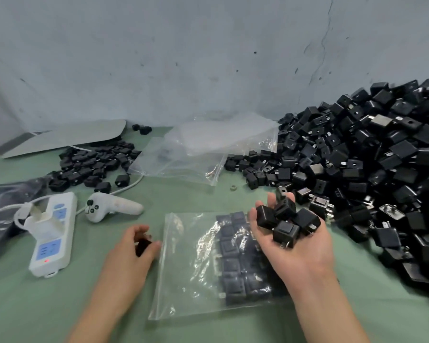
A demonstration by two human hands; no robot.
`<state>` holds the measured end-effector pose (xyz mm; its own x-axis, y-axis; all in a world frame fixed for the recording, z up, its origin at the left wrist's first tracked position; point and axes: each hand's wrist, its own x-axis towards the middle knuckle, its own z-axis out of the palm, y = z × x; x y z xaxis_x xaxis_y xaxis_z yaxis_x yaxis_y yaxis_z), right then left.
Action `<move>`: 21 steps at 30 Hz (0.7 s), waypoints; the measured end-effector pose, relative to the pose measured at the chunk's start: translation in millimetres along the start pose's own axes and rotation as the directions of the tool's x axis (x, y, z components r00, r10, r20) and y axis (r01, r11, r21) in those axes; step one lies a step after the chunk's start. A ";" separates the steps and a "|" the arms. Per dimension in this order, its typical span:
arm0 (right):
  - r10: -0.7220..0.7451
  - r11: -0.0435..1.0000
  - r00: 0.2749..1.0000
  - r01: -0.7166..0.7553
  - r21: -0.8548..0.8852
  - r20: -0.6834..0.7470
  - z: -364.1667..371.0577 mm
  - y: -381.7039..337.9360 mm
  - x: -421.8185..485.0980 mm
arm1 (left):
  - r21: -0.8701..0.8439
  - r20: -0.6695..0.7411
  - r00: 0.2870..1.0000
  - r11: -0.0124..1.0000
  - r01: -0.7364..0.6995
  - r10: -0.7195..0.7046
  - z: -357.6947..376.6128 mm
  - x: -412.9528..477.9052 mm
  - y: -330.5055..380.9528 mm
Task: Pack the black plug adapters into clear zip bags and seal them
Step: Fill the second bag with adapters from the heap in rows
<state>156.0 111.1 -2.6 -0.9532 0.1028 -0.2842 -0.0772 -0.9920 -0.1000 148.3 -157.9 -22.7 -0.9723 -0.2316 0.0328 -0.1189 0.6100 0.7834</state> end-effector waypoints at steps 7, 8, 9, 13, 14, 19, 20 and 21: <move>-0.009 0.995 1.000 0.008 -0.098 -0.006 0.5 3.7 15.0 | 0.084 0.152 0.978 0.985 -0.154 0.140 0.5 12.2 -1.8; -0.005 0.994 1.000 0.005 -0.109 -0.006 0.9 5.1 17.3 | 0.072 0.166 0.976 0.985 -0.156 0.142 1.5 14.0 -1.9; 0.000 0.993 1.000 -0.001 -0.118 -0.006 1.0 6.7 19.3 | 0.070 0.175 0.974 0.985 -0.160 0.146 3.0 15.8 -2.1; 0.026 0.991 1.000 -0.027 -0.131 -0.011 1.8 8.5 26.5 | 0.025 0.150 0.972 0.983 -0.184 0.178 7.7 23.3 -3.4; 0.034 0.991 0.999 -0.034 -0.130 -0.007 2.9 7.9 27.8 | -0.003 0.139 0.974 0.983 -0.182 0.181 8.5 24.4 -3.6; 0.043 0.991 0.999 -0.043 -0.127 0.002 5.9 3.7 32.2 | -0.086 0.158 0.974 0.985 -0.149 0.161 11.4 26.6 -0.6; 0.043 0.991 0.999 -0.043 -0.125 -0.001 5.9 3.4 32.1 | -0.079 0.162 0.973 0.985 -0.155 0.166 11.6 27.8 -1.1; 0.043 0.991 0.999 -0.043 -0.124 -0.004 5.7 3.0 32.0 | -0.065 0.166 0.970 0.983 -0.169 0.178 11.9 28.8 -1.6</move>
<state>123.6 110.9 -6.5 -0.9545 0.0608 -0.2919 0.0004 -0.9788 -0.2049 118.1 -156.6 -30.4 -0.9976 0.0099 0.0679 0.0607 0.5896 0.8054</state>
